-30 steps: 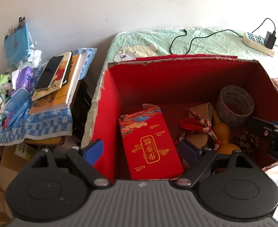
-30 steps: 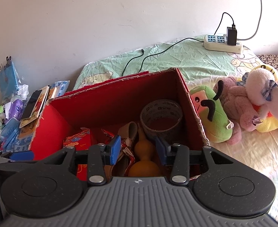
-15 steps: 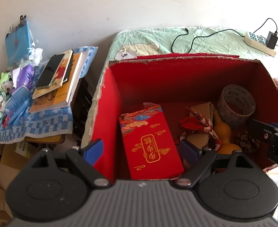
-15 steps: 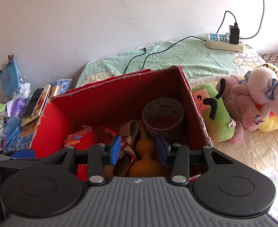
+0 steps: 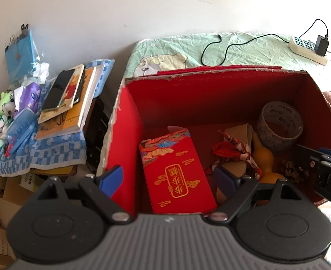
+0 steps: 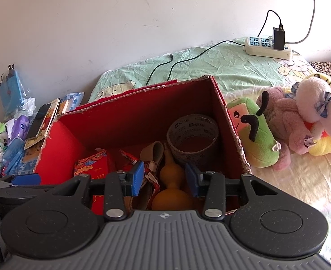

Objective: Organize objects

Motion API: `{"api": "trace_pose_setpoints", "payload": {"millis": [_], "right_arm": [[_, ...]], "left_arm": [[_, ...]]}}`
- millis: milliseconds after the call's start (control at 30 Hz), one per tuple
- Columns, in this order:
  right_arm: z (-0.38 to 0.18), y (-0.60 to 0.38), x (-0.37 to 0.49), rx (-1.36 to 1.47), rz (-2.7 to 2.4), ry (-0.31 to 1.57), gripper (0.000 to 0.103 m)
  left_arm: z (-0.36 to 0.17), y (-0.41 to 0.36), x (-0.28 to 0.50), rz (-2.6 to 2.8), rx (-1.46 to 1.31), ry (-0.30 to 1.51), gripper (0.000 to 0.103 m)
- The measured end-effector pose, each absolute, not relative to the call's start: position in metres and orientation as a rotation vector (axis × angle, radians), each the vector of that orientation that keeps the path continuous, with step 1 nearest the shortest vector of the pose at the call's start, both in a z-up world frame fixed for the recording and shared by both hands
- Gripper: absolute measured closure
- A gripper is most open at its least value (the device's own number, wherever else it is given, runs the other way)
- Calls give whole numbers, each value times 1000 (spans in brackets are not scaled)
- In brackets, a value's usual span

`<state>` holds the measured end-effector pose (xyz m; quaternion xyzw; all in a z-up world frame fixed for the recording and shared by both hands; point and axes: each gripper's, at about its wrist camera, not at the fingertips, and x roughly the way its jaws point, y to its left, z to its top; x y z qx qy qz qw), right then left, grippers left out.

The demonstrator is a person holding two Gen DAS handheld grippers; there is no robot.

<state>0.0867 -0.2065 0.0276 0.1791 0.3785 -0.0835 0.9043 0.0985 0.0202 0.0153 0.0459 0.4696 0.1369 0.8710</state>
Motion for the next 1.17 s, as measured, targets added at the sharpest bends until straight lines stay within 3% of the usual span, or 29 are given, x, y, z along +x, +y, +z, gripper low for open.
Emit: {"api": "trace_pose_setpoints", "payload": {"millis": [1167], "right_arm": [[27, -208, 87, 368, -154, 784, 59]], "left_arm": [[17, 21, 95, 308, 84, 958, 17]]}}
